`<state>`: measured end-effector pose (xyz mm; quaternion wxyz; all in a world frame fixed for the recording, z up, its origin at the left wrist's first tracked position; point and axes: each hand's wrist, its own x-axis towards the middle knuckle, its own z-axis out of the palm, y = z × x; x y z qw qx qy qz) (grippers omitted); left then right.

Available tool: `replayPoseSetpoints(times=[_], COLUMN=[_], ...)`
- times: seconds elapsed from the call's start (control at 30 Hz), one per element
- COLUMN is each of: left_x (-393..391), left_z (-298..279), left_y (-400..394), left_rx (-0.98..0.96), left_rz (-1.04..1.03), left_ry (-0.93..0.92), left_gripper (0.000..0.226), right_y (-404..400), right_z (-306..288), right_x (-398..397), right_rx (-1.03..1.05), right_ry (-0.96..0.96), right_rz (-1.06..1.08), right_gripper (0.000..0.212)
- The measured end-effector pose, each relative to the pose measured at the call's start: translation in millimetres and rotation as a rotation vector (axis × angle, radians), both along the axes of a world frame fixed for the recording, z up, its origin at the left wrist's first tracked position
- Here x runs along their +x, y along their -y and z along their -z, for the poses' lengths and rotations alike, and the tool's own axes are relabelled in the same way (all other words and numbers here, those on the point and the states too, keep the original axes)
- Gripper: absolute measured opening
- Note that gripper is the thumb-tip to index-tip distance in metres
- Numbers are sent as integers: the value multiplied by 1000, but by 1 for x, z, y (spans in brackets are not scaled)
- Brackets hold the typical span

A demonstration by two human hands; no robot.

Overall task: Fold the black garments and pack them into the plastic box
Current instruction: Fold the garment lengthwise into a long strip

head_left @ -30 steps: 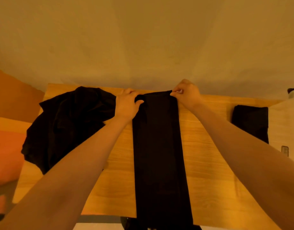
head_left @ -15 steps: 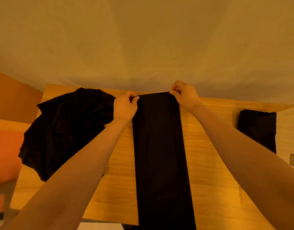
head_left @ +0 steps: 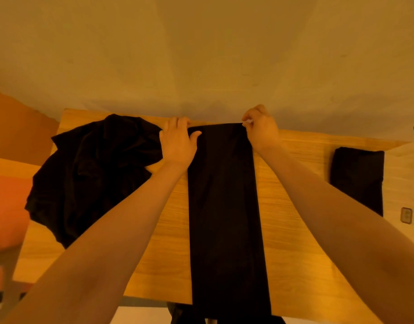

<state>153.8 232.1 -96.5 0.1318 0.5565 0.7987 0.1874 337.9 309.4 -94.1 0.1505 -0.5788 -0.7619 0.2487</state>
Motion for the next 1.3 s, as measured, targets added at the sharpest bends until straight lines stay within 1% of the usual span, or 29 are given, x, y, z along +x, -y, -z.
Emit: replayPoseSetpoints(times=[0.07, 0.13, 0.17, 0.2, 0.23, 0.3, 0.33, 0.4, 0.53, 0.6, 0.67, 0.77, 0.87, 1.0, 1.07, 1.1, 1.17, 1.23, 1.3], left_x=[10, 24, 30, 34, 37, 36, 34, 33, 33, 32, 30, 32, 42, 60, 65, 66, 65, 62, 58], left_z=[-2, 2, 8, 14, 18, 25, 26, 25, 18, 13, 8, 3, 6, 12, 13, 15, 17, 16, 16], left_y=[14, 36, 47, 56, 63, 65, 62, 50, 30, 29, 38, 83, 154, 236, 268, 280, 297, 303, 307], left_rx=[25, 78, 53, -14, -94, -183, -196, -210, -278, -315, -306, -202, -171, -157, -190, -215, -238, -224, -191], left_rz=[47, 212, 310, 381, 411, 395, 389, 407, 434, 446, 445, 454, 495, 682, 745, 760, 782, 805, 861], left_ry=[-53, -90, -112, -133, -155, -168, -180, -223, -240, -267, -290, -242, -208, -281, -291, -292, -293, -320, -367], left_gripper=[33, 39, 46, 55, 62, 71, 73, 72, 67, 69, 70, 69, 67, 62, 62, 63, 65, 70, 71], right_y=[15, 36, 49, 61, 72, 78, 76, 65, 48, 48, 59, 106, 177, 257, 287, 298, 318, 330, 338], right_z=[-3, -2, 1, 5, 9, 18, 21, 22, 18, 14, 5, -1, 2, 13, 15, 15, 16, 15, 13], right_x=[-7, -12, -14, -13, -10, -1, 3, 7, 11, 15, 23, 37, 48, 63, 72, 76, 84, 92, 97], right_rx=[147, 218, 183, 118, 53, 11, 6, -15, -38, -56, -42, -11, 27, 39, 45, 25, -14, -39, -31], right_ry=[50, 66, 107, 175, 250, 353, 381, 427, 455, 458, 461, 465, 407, 332, 365, 404, 445, 462, 494], right_rz=[-85, -182, -238, -282, -307, -286, -266, -252, -240, -195, -161, -264, -356, -479, -521, -522, -499, -491, -493], right_gripper=[24, 31, 38, 46, 53, 66, 69, 66, 66, 67, 66, 63, 62, 49, 44, 45, 57, 68, 74])
